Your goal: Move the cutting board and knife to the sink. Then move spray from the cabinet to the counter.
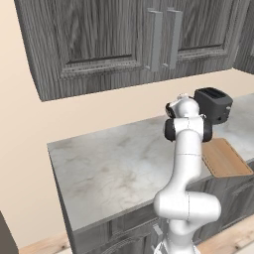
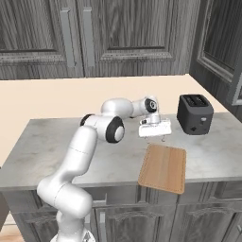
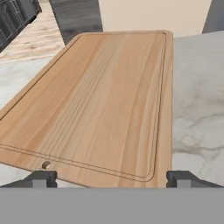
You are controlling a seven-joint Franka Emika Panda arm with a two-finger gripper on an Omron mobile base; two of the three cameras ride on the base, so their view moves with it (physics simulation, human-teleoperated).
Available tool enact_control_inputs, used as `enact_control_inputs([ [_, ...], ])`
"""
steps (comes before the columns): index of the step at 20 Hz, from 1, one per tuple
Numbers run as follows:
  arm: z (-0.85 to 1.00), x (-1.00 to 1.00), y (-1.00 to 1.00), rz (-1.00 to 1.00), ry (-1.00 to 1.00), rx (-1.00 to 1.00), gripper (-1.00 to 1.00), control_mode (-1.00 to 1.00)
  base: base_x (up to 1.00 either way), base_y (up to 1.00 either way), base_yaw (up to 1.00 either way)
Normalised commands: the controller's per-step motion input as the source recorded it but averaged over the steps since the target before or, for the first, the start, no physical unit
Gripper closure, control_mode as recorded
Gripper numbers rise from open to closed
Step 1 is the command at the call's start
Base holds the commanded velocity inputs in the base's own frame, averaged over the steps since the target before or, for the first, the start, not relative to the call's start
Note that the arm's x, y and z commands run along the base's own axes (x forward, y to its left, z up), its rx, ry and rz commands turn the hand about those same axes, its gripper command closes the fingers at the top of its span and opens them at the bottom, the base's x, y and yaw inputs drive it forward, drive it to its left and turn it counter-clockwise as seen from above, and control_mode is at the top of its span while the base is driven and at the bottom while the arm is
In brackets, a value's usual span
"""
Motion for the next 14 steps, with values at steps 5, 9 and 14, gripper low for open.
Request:
enact_control_inputs([
  [5,0.92,-0.05,0.02,0.00,-0.27,0.03,-1.00,-1.00,0.00,0.00,0.00],
  [9,0.50,-0.49,0.00,0.00,-0.16,0.00,-1.00,-1.00,0.00,0.00,0.00],
  [14,0.00,-0.10,-0.01,0.00,0.00,0.00,-1.00,-1.00,0.00,0.00,0.00],
])
